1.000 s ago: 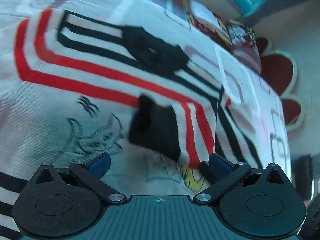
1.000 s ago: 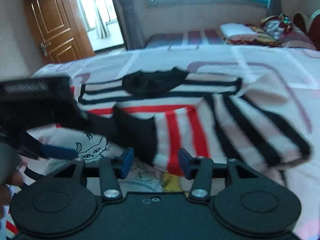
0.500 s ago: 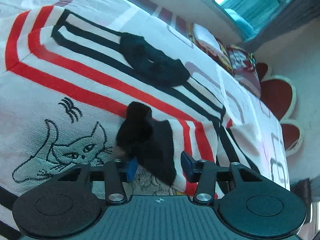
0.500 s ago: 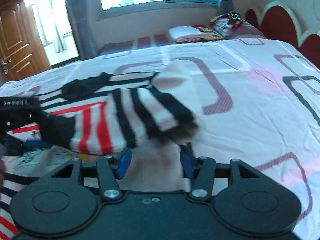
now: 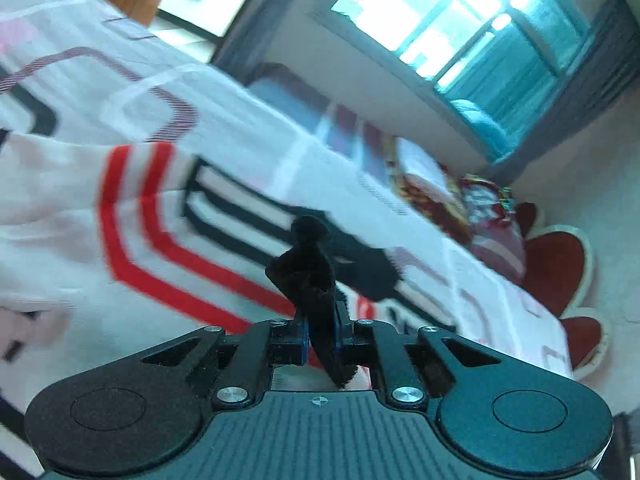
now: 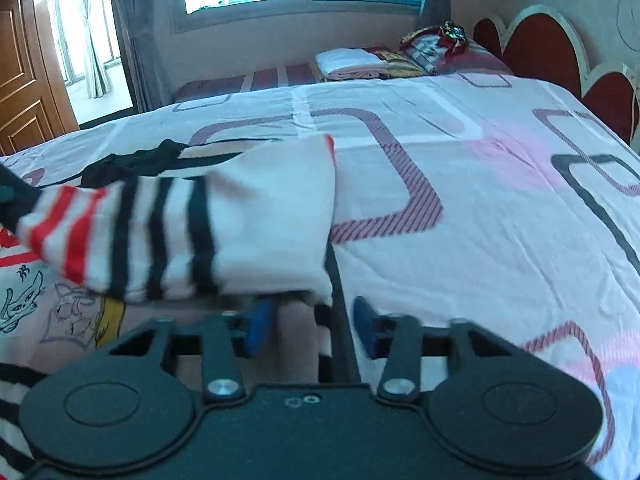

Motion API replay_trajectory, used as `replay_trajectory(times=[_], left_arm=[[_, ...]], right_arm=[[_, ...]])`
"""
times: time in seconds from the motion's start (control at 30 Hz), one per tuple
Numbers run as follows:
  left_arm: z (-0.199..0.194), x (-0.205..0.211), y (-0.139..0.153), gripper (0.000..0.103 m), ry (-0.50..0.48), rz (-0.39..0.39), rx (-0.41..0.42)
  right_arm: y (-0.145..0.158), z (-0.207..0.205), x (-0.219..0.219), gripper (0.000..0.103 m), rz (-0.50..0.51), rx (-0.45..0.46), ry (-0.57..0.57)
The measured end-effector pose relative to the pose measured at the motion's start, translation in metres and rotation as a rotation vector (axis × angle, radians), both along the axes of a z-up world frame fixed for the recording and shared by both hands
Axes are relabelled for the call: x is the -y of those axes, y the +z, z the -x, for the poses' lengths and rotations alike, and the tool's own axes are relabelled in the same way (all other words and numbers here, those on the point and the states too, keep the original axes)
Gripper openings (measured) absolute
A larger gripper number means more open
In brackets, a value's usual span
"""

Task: Fold small clothes
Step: 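Carry the cuff across the sweater front and open the right tool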

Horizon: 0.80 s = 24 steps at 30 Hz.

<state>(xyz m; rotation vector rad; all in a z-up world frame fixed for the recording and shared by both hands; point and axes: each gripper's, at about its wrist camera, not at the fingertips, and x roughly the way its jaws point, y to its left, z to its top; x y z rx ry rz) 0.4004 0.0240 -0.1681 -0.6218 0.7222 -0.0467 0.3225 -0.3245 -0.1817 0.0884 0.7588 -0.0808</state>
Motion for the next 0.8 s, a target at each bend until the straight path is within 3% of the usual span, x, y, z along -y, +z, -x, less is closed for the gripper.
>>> replay_trajectory(times=[0.17, 0.27, 0.33, 0.47, 0.57, 0.67, 0.8], left_arm=[[0.005, -0.016, -0.043, 0.011, 0.050, -0.004, -0.116], [0.007, -0.015, -0.057, 0.011, 0.054, -0.017, -0.124], [0.006, -0.013, -0.053, 0.011, 0.043, -0.039, -0.130], [0.021, -0.019, -0.027, 0.012, 0.069, -0.112, -0.103], [0.036, -0.028, -0.006, 0.012, 0.102, -0.130, -0.055], [0.025, -0.018, 0.004, 0.012, 0.029, -0.140, -0.028], [-0.006, 0.015, -0.003, 0.012, -0.059, -0.138, -0.049]], right_arm=[[-0.009, -0.012, -0.003, 0.022, 0.004, -0.020, 0.002], [-0.011, -0.010, 0.008, 0.018, -0.039, -0.018, -0.014], [-0.016, -0.008, 0.018, 0.015, -0.085, -0.015, -0.034], [-0.010, -0.004, 0.016, 0.015, -0.084, -0.052, -0.028], [0.002, 0.008, 0.026, 0.025, -0.147, -0.043, -0.035], [0.017, 0.009, 0.028, 0.028, -0.145, 0.006, -0.025], [0.022, -0.024, 0.031, 0.032, -0.196, 0.018, -0.025]])
